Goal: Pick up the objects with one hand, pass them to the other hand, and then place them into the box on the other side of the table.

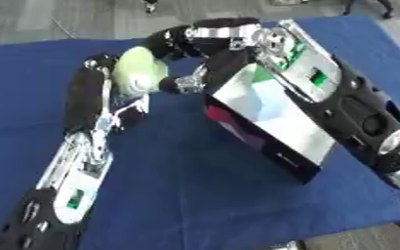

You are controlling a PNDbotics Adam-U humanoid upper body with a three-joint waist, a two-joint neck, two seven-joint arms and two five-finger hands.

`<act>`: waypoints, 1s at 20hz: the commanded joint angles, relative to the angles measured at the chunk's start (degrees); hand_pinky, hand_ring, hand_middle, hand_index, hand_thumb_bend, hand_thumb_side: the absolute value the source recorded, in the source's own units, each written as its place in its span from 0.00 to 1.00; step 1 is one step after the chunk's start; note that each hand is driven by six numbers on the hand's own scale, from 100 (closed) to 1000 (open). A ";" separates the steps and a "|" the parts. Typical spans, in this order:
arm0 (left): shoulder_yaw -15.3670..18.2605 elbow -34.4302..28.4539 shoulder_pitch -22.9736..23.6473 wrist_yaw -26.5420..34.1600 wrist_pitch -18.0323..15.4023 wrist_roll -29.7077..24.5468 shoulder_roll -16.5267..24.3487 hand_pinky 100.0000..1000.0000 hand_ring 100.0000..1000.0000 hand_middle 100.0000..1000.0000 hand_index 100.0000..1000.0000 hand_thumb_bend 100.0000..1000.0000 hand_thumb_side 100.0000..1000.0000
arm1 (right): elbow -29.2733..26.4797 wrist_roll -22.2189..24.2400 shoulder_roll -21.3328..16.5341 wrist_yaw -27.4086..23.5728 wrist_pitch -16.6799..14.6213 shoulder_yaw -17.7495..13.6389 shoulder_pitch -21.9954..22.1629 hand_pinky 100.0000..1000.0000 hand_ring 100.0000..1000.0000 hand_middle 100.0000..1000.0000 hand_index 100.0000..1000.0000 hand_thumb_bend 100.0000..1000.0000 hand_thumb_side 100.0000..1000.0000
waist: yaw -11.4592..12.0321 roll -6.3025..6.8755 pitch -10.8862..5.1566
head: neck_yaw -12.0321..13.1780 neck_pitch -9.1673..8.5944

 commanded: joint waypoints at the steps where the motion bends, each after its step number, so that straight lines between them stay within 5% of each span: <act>1: -0.52 -0.61 -1.46 -0.74 -0.92 0.32 -0.69 0.75 0.68 0.50 0.54 0.00 0.00 | -0.16 0.14 -0.45 0.42 -0.21 -0.32 -1.16 1.00 1.00 0.93 1.00 0.22 0.37 | 0.06 -0.49 0.04 | -0.18 -0.78; 20: -1.79 -0.79 -2.03 -2.61 -3.40 1.93 -2.08 0.74 0.67 0.49 0.54 0.00 0.00 | 0.97 0.46 -0.13 1.95 -1.29 -0.01 -1.36 1.00 1.00 0.93 1.00 0.23 0.37 | 0.18 -0.69 0.45 | -0.69 -1.26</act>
